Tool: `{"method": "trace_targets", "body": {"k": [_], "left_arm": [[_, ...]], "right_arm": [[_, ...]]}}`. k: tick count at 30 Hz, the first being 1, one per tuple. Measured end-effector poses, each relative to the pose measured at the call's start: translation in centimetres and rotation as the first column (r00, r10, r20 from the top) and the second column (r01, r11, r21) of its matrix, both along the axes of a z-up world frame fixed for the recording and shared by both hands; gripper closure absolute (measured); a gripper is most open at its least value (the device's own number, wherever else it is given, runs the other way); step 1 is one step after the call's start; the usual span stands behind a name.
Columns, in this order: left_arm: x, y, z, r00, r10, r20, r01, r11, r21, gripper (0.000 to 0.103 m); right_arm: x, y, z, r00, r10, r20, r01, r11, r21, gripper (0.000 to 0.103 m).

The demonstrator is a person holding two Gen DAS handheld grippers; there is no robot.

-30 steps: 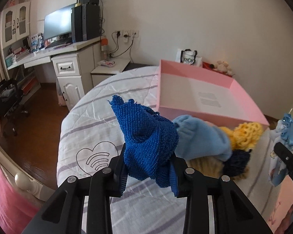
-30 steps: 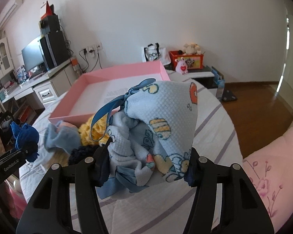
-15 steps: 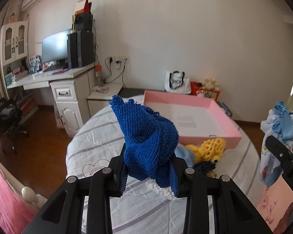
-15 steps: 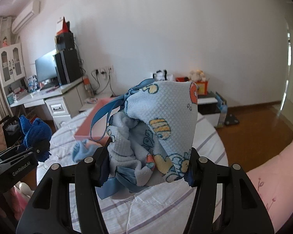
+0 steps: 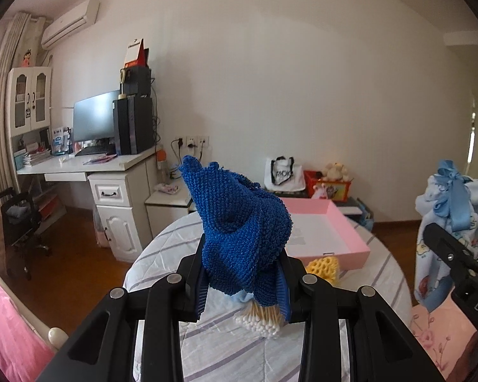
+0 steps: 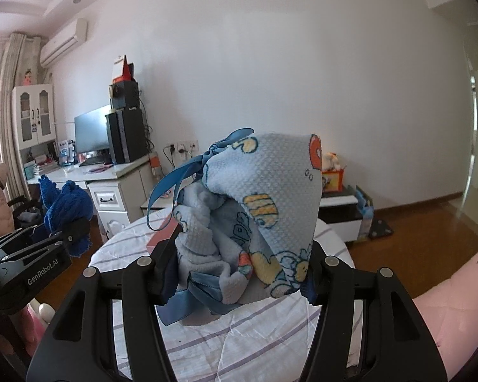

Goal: Organize soft objects
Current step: 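Lift the blue glove with the left gripper while the right gripper lifts the baby cloth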

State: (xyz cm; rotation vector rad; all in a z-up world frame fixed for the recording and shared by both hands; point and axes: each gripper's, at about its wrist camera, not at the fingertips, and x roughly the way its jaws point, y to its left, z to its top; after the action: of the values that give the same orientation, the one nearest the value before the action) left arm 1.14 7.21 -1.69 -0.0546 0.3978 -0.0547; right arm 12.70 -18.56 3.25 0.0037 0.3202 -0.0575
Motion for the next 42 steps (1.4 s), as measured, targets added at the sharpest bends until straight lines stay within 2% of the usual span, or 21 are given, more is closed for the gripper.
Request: {"method": "trace_targets", "body": {"k": [7,17,23,32,42], "left_arm": [[-3.3,1.1,-0.5,1.000,-0.008,0.023,0.009,1.000,-0.007,0.071],[-2.8,1.4,-0.3,1.000,-0.017,0.002,0.017,1.000,-0.002,0.071],[0.3,0.8,0.7,0.999,-0.021,-0.026,0.021,1.000,-0.003,0.071],[4.5,0.6,0.3,0.996,-0.033,-0.083,0.033,0.999,-0.002,0.071],[12.5,0.2,-0.7,0.984,-0.059,-0.167,0.059,0.998,-0.007,0.071]], "right_arm": [[-1.3,0.5,0.0,1.000,0.012,0.028,-0.011,1.000,-0.023,0.047],[-0.8,-0.1,0.0,1.000,0.007,0.011,-0.007,1.000,-0.015,0.047],[0.1,0.0,-0.3,1.000,-0.003,-0.006,0.003,1.000,-0.012,0.047],[3.1,-0.2,-1.2,0.998,-0.018,-0.059,0.018,1.000,-0.005,0.047],[9.2,-1.0,-3.5,0.989,-0.039,-0.142,0.040,0.999,0.000,0.047]]}}
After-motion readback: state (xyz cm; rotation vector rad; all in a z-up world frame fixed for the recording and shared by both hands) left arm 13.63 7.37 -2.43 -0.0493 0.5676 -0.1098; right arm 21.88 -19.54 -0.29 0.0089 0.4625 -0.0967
